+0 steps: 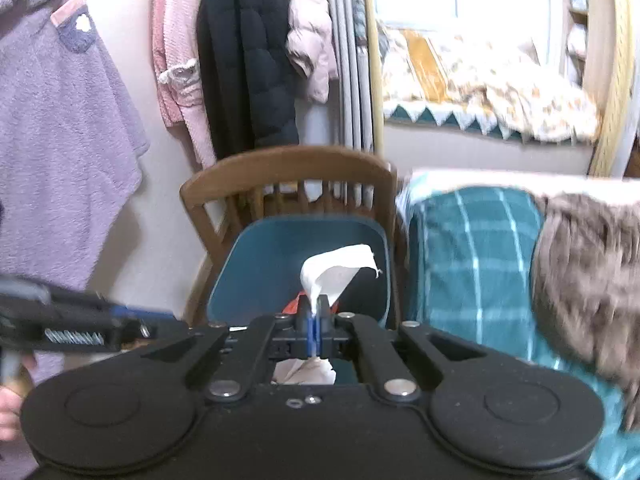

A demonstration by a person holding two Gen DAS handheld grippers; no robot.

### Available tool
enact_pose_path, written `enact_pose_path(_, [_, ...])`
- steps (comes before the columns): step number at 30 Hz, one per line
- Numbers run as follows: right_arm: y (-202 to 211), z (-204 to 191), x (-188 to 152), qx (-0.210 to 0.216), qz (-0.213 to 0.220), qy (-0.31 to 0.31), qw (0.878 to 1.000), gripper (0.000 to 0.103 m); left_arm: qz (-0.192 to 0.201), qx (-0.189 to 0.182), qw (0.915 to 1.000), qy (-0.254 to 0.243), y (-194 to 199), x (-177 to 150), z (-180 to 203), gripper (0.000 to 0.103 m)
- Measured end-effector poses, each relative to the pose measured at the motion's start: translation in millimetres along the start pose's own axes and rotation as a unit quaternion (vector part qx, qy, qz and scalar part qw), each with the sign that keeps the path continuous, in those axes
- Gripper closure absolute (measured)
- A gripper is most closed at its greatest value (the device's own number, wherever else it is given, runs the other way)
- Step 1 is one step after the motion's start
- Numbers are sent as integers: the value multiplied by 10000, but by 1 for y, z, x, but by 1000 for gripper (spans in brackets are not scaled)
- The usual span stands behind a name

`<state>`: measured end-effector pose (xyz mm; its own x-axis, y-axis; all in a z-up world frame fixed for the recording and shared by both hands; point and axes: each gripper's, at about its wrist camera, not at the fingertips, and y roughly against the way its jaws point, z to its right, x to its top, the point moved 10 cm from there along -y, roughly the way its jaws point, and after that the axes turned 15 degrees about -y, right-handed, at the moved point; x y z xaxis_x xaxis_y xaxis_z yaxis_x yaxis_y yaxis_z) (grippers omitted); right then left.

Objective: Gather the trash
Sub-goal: 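Lift the paper strip and tissue up over the wastebasket, then open both tools to drop the paper strip and tissue into the wastebasket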

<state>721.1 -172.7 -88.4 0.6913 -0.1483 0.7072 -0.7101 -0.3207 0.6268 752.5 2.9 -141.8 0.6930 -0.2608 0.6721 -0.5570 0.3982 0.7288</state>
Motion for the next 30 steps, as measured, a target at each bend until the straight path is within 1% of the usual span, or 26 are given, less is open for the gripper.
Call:
enact_pose_path(3, [-25, -3, 18, 24, 14, 151, 9999, 102, 8, 166, 9999, 29, -20, 25, -10, 89])
enact_pose_path(5, [-44, -6, 26, 38, 26, 385, 9992, 102, -63, 355, 9993, 34, -40, 34, -17, 89])
enact_pose_path(7, [-64, -8, 31, 145, -49, 525, 9985, 102, -188, 481, 9986, 72, -63, 37, -22, 89])
enact_pose_path(8, [-75, -8, 31, 168, -86, 626, 9979, 102, -277, 508, 9983, 111, -77, 35, -25, 89])
enact_pose_path(10, [-100, -6, 30, 228, -209, 850, 9959, 102, -563, 764, 9953, 201, -103, 26, -36, 89])
enact_pose_path(11, [-114, -2, 27, 206, -298, 912, 9952, 102, -670, 790, 9941, 319, -111, 22, -40, 89])
enact_pose_path(13, [-142, 4, 16, 240, -619, 998, 9928, 102, -845, 819, 9912, 604, -129, 9, -48, 89])
enact_pose_path(17, [-176, 8, -7, 368, -1059, 1332, 9847, 99, -1198, 973, 9852, 749, -152, -17, -55, 89])
enact_pose_path(18, [-181, 8, -13, 413, -1126, 1410, 9827, 98, -1279, 1041, 9836, 725, -156, -21, -53, 89])
enact_pose_path(20, [-187, 7, -22, 491, -1284, 1507, 9790, 90, -1400, 1104, 9814, 718, -163, -31, -54, 89])
enact_pose_path(24, [-193, 10, -39, 614, -1620, 1607, 9717, 87, -1449, 1103, 9806, 731, -165, -42, -50, 89])
enact_pose_path(25, [-192, 11, -40, 618, -1669, 1617, 9707, 83, -1449, 1100, 9807, 722, -164, -43, -48, 89])
enact_pose_path(28, [-188, 12, -40, 691, -1735, 1541, 9703, 70, -1447, 1054, 9814, 688, -161, -44, -44, 89])
enact_pose_path(30, [-182, 13, -39, 740, -1735, 1439, 9715, 68, -1425, 1061, 9824, 574, -156, -44, -40, 89])
